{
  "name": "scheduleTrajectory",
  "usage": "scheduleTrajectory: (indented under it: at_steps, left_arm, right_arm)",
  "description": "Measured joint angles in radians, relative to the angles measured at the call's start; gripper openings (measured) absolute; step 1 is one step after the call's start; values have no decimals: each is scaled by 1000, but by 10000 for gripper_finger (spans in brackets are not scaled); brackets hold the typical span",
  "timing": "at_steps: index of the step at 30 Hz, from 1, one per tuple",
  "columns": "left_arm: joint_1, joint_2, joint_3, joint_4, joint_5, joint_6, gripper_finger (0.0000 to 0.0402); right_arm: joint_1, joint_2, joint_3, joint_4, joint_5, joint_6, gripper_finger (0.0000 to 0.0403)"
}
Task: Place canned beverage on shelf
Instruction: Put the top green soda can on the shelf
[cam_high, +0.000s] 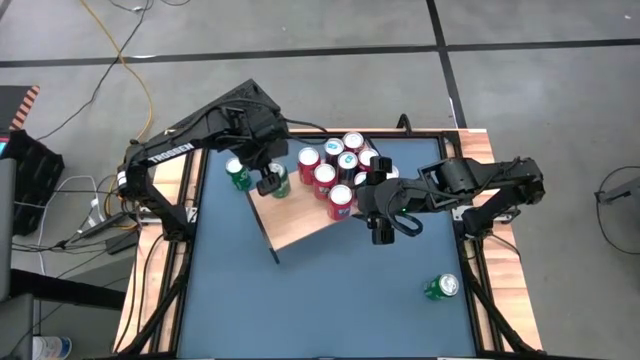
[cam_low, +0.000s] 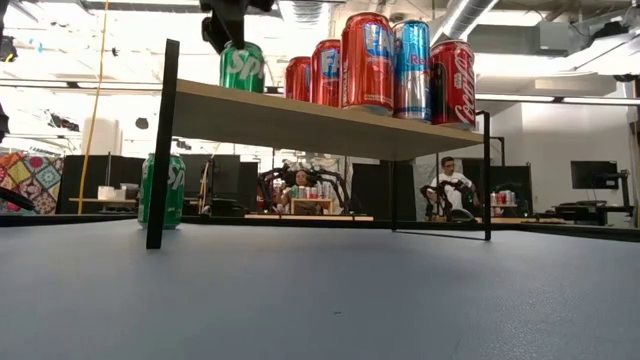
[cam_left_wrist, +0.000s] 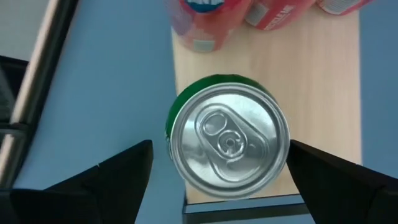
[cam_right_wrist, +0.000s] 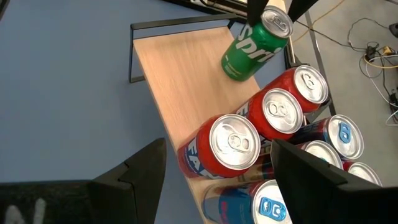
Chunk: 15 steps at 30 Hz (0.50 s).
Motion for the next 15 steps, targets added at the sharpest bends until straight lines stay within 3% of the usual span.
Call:
scheduleTrajectory:
  at_steps: [15]
  left_arm:
    - [-20, -137, 0, -11, -143, -74, 350]
  right_arm:
    - [0, 0, 0, 4, 1, 7, 273]
